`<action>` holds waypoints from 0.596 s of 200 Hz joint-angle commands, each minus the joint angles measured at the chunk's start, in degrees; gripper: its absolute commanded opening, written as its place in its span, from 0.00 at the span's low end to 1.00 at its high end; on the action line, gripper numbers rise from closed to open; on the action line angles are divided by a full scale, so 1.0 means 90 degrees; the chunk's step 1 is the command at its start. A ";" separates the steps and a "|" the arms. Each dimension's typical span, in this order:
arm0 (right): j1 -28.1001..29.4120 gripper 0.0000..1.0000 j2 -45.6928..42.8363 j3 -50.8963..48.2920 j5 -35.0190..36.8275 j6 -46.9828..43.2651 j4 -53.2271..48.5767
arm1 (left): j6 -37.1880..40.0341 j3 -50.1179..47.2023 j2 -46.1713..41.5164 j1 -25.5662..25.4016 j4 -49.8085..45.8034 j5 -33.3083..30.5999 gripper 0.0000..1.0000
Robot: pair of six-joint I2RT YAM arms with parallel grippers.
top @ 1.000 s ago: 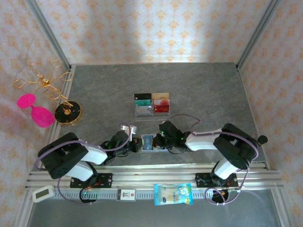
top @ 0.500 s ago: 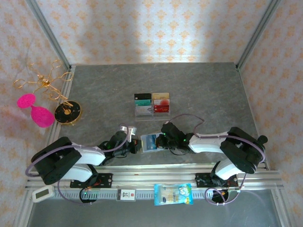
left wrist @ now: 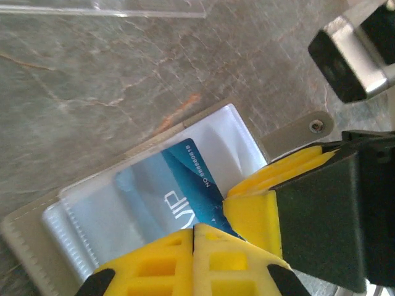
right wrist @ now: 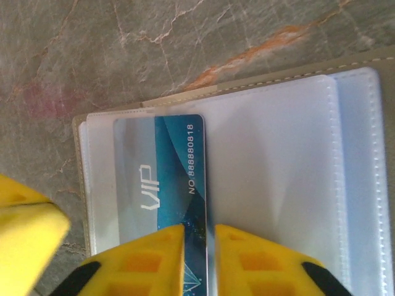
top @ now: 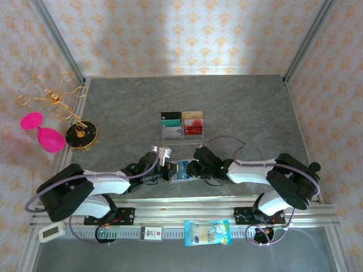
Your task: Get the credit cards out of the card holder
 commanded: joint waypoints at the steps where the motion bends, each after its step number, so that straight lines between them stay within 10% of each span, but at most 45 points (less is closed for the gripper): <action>1: -0.0007 0.25 -0.0323 0.0168 0.0286 -0.0189 -0.0285 | 0.0125 0.0107 0.0296 -0.0021 0.0259 0.0006 0.00; 119: -0.0378 0.27 0.0171 0.0385 -0.0133 -0.0699 -0.0219 | 0.0271 -0.0147 0.0873 0.0018 0.0239 -0.0206 0.00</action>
